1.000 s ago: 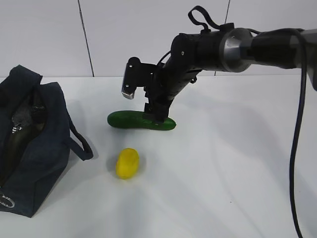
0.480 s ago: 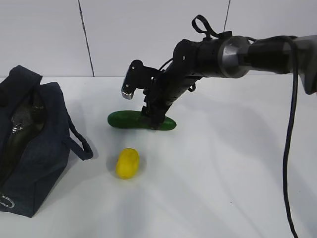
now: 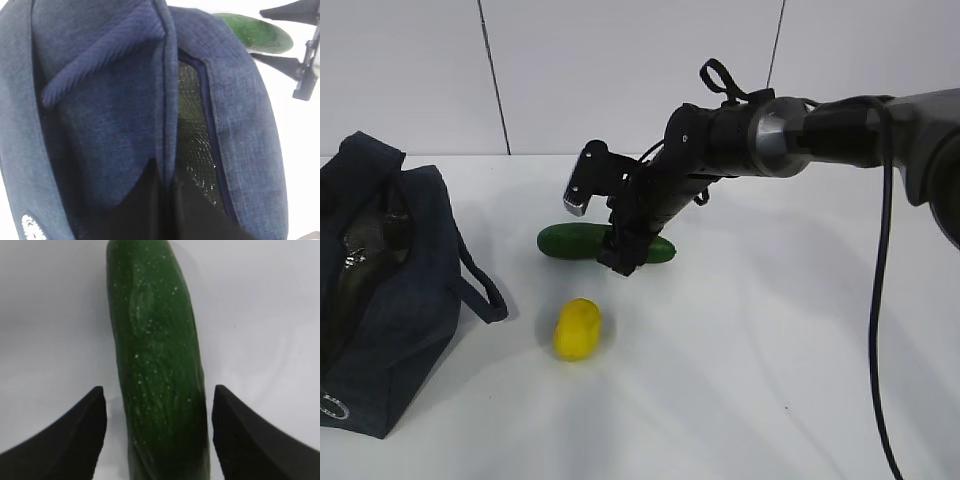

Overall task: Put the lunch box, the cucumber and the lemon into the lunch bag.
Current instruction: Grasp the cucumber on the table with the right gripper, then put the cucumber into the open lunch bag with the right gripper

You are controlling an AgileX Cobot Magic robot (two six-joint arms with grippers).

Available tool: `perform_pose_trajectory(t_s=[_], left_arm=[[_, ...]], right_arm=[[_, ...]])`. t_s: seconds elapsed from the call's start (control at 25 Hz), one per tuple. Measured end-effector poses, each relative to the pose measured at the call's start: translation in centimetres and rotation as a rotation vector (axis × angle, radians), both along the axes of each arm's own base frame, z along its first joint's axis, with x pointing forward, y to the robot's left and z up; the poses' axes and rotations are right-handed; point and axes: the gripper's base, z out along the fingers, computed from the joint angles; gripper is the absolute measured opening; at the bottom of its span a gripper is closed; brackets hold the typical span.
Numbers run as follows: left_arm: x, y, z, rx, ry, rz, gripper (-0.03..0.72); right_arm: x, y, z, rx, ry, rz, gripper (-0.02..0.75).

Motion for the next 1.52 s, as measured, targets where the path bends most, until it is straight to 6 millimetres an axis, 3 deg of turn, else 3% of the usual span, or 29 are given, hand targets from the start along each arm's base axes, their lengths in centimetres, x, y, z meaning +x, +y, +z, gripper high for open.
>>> perform_pose_trajectory(t_s=[0.2,0.52,0.96,1.16,1.52], left_arm=[[0.0,0.0,0.0,0.0,0.0,0.0,-0.006],[0.0,0.0,0.0,0.0,0.0,0.0,-0.006],[0.0,0.0,0.0,0.0,0.0,0.0,-0.006],[0.0,0.0,0.0,0.0,0.0,0.0,-0.006],[0.0,0.0,0.0,0.0,0.0,0.0,-0.006]], right_arm=[[0.1,0.0,0.1,0.007,-0.016,-0.007,0.494],[0.2,0.1,0.1,0.02,-0.013,-0.015,0.358],[0.1,0.1,0.5,0.031,-0.007,-0.018,0.313],[-0.7,0.0,5.2,0.086,0.002,-0.051,0.313],[-4.1,-0.1,11.4,0.268,0.315,-0.264,0.311]])
